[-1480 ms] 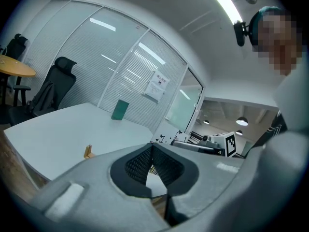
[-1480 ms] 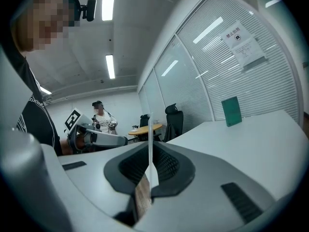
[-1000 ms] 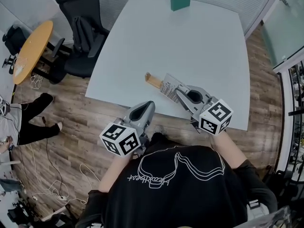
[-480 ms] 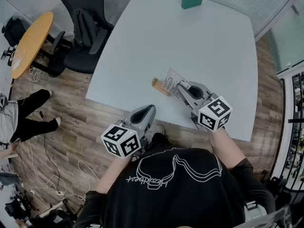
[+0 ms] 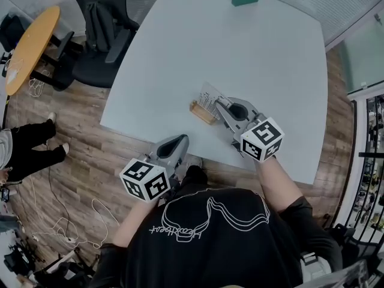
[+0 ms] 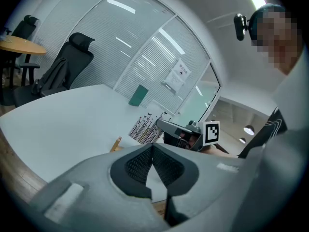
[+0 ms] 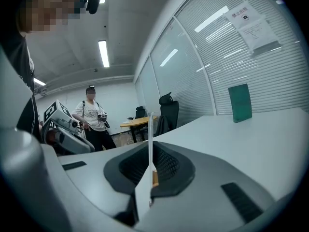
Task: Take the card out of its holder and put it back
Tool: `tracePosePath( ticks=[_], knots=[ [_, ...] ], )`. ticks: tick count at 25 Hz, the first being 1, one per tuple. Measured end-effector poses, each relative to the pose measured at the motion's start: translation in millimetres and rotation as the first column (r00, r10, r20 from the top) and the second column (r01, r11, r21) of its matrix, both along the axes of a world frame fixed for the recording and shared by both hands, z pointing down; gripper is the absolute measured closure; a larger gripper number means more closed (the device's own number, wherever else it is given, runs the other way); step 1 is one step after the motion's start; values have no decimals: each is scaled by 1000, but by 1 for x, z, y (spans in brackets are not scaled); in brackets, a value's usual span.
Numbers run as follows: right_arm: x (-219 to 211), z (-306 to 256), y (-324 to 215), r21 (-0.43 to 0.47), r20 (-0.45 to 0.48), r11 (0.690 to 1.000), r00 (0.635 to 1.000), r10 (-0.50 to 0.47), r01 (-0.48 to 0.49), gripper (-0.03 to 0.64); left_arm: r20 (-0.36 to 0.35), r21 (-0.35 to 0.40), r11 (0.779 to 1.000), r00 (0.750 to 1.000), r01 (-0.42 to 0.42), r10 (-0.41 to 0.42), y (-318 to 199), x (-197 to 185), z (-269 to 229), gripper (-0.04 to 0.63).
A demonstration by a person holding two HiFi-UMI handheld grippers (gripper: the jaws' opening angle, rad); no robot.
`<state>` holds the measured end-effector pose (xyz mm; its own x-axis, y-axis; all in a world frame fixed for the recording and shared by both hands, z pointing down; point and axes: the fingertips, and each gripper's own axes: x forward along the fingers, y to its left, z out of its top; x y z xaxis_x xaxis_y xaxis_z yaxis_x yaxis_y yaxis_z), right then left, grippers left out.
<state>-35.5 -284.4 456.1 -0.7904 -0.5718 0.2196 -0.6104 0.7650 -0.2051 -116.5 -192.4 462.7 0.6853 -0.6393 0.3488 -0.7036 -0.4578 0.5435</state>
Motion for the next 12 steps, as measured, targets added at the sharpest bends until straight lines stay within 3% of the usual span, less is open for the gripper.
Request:
tracePosePath(
  ticks=[12],
  knots=[
    [-16, 33, -13, -6, -29, 1000, 999, -31, 30, 594, 3, -66, 997, 1000, 28, -28, -9, -16, 35, 583]
  ],
)
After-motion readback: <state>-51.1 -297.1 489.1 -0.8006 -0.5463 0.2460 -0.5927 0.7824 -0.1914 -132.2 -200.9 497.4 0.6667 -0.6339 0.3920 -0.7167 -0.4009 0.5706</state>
